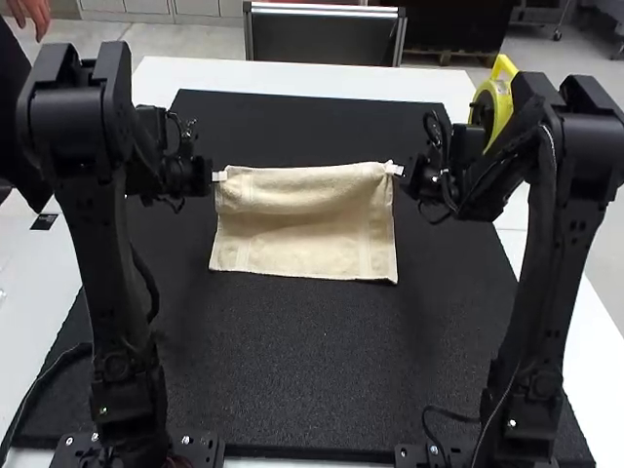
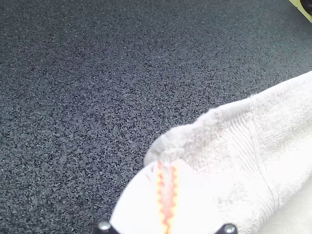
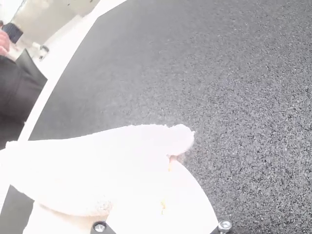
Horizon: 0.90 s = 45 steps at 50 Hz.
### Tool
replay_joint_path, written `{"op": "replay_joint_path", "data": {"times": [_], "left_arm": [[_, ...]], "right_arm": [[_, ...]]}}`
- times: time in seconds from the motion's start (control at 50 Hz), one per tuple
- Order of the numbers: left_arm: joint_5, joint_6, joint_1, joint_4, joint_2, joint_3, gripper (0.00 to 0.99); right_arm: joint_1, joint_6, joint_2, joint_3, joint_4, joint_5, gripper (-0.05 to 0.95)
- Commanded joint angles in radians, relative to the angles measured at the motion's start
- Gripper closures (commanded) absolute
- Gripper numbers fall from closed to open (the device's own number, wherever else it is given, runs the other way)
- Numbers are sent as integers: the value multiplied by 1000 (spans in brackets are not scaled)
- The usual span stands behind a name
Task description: Fold the towel.
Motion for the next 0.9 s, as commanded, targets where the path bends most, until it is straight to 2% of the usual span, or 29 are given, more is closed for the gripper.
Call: {"op": "replay_joint_path", "data": {"times": [0.0, 0.64, 0.88], "left_arm": [[12, 12, 13, 0, -40, -4, 969], [13, 15, 13, 3, -69, -65, 969], [15, 15, 28, -8, -81, -67, 969]], "right_arm": [[-20, 12, -52, -14, 10, -13, 923], [-54, 9, -146, -126, 3, -44, 923], [-56, 8, -167, -161, 1, -53, 923]]}}
